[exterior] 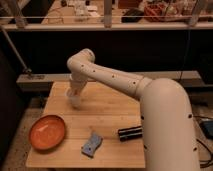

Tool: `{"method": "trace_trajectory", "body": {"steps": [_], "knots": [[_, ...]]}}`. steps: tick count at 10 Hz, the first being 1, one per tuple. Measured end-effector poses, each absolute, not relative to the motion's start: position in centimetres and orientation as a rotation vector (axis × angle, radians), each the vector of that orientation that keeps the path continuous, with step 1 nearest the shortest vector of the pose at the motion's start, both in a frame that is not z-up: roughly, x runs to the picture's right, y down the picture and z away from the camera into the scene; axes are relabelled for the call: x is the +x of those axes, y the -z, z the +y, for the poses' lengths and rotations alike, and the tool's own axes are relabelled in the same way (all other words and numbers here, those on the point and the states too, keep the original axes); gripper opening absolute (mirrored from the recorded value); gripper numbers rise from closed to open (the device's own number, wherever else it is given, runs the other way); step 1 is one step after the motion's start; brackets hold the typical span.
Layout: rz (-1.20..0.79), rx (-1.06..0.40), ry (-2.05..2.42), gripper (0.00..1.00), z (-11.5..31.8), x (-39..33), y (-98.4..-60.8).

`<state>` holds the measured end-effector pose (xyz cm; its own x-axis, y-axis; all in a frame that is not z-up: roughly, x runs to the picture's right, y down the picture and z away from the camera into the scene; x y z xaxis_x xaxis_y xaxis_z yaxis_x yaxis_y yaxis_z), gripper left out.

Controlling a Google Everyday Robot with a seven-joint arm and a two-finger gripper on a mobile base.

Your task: Place the pepper in the ceramic cup

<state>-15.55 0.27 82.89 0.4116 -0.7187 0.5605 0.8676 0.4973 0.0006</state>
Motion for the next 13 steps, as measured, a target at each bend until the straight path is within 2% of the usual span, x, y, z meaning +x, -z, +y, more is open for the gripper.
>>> {"method": "trace_trajectory", "body": {"steps": [1, 3, 4, 9, 11, 13], "knots": [[-0.539, -0.311, 1.019, 0.15, 0.3, -15.5, -82.9], [-0.543, -0.310, 1.021, 0.30, 0.4, -15.7, -83.0], [-0.545, -0.309, 1.024, 0.32, 0.4, -15.9, -83.0], [-0.553, -0.308, 1.030, 0.33, 0.6, -16.3, -83.1], [-0.556, -0.307, 1.031, 0.43, 0.8, -16.4, -83.2], [-0.559, -0.307, 1.033, 0.43, 0.9, -16.5, -83.3]]}}
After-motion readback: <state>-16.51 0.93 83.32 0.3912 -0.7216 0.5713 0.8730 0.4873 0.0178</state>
